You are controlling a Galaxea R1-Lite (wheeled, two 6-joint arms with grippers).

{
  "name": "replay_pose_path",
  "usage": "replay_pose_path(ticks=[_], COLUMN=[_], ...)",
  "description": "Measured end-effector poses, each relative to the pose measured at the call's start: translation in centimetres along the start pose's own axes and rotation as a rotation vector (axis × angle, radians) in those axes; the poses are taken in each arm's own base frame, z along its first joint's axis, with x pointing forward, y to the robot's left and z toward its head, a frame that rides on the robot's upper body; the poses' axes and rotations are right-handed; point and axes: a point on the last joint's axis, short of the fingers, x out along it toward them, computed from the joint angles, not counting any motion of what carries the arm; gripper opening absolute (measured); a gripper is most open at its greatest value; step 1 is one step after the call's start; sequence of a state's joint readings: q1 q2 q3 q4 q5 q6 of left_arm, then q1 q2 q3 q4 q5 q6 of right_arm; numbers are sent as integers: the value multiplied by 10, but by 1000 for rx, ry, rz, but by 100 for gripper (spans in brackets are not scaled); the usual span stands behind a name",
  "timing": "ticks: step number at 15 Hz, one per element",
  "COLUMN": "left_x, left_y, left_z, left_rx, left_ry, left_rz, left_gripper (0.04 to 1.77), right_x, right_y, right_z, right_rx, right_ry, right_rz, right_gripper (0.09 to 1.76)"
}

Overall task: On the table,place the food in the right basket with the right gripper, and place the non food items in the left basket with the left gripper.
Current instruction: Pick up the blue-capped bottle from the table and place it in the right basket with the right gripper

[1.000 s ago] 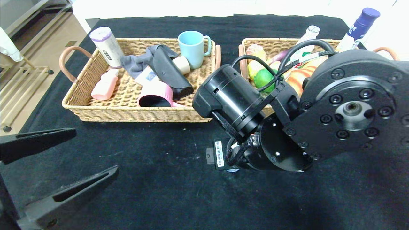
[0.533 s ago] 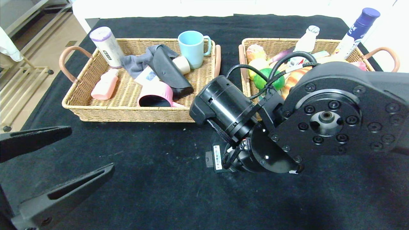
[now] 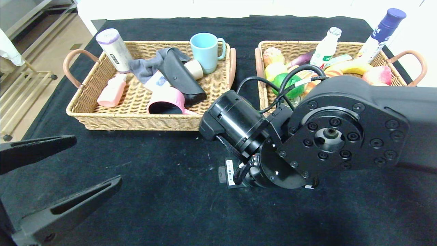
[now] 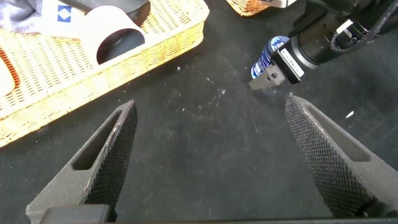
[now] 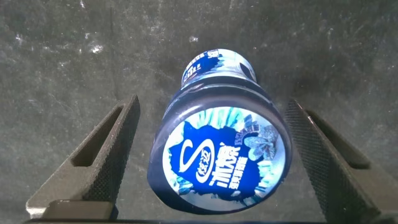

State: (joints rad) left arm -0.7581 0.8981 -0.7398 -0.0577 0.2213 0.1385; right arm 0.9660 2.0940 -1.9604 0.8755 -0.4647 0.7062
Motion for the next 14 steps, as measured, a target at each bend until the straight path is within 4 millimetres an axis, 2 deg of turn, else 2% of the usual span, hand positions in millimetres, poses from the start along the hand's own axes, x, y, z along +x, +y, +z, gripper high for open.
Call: replay_pose_path(ticks=[4, 6, 8, 14], left_x=[1, 2, 2, 3], left_y=[0, -1, -1, -1], left_z=[-1, -1, -2, -3], left_rx=[1, 1, 2, 4], left_ry=[6, 9, 11, 18], left_rz=[0, 0, 0, -3], left_gripper=[172, 172, 172, 172], right_x=[1, 1, 1, 3], right_y=[0, 0, 0, 0], right_z=[0, -1, -1, -2], right_rx=[-3, -3, -4, -7], right_ry=[2, 4, 7, 10], right_rz=[-2, -2, -3, -6], right_gripper=[111, 90, 84, 83])
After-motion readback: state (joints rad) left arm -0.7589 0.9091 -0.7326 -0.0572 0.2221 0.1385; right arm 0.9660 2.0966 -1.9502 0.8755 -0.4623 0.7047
